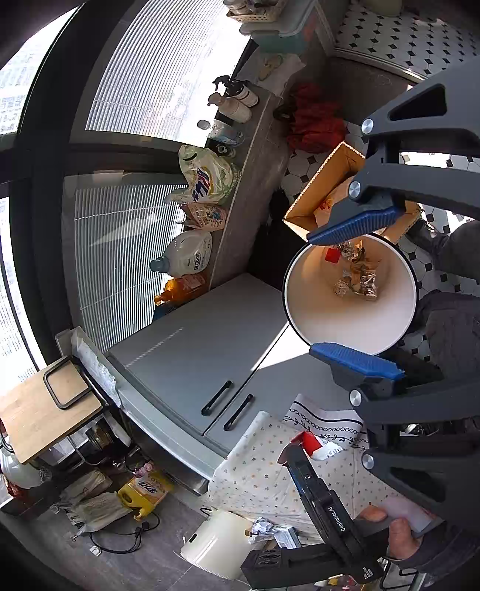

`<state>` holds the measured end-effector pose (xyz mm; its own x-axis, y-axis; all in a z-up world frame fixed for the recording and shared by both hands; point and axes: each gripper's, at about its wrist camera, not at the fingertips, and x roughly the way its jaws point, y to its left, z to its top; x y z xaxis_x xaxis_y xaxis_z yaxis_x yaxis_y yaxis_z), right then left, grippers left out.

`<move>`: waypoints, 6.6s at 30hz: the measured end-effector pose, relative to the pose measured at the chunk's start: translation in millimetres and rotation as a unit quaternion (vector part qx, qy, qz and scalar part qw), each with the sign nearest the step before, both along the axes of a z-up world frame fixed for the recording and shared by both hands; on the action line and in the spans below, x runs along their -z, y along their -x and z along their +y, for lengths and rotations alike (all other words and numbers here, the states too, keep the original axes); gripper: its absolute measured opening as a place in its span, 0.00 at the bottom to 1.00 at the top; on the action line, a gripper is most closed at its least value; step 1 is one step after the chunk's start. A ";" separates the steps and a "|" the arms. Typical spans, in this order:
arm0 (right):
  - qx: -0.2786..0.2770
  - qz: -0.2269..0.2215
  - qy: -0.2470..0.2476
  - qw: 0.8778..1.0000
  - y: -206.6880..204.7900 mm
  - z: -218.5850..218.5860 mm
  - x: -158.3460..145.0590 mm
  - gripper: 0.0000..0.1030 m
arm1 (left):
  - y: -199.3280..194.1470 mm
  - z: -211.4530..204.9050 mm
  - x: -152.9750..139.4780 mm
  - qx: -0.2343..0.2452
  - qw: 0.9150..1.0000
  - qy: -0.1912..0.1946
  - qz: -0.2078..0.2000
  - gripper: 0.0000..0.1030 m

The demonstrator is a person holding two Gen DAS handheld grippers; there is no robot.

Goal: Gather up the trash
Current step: 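Open the right tool over the bin while the left tool opens, dropping both, then move both open tools back up to the counter, then grasp the blue-and-white box with the left tool while the right tool grasps the brown paper bag, then carry the box and brown paper bag down over the bin, then open the right tool over the bin while the left tool opens, dropping both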

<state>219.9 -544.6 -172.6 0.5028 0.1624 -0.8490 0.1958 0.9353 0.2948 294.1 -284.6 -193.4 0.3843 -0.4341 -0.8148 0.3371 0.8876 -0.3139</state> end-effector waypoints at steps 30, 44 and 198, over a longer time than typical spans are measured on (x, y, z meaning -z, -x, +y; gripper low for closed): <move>-0.053 -0.042 0.005 0.998 -48.1 86.8 -24.3 0.92 | -9.7 125.9 -43.6 -0.126 0.992 0.005 -0.029 0.94; -0.140 -0.053 -0.004 0.989 -96.5 210.4 -34.4 0.92 | 1.6 280.5 -66.2 -0.250 0.966 0.007 -0.065 0.94; -0.154 -0.016 -0.030 0.988 -73.4 137.1 -23.5 0.16 | 27.9 194.2 -86.5 -0.201 0.969 0.101 -0.101 0.21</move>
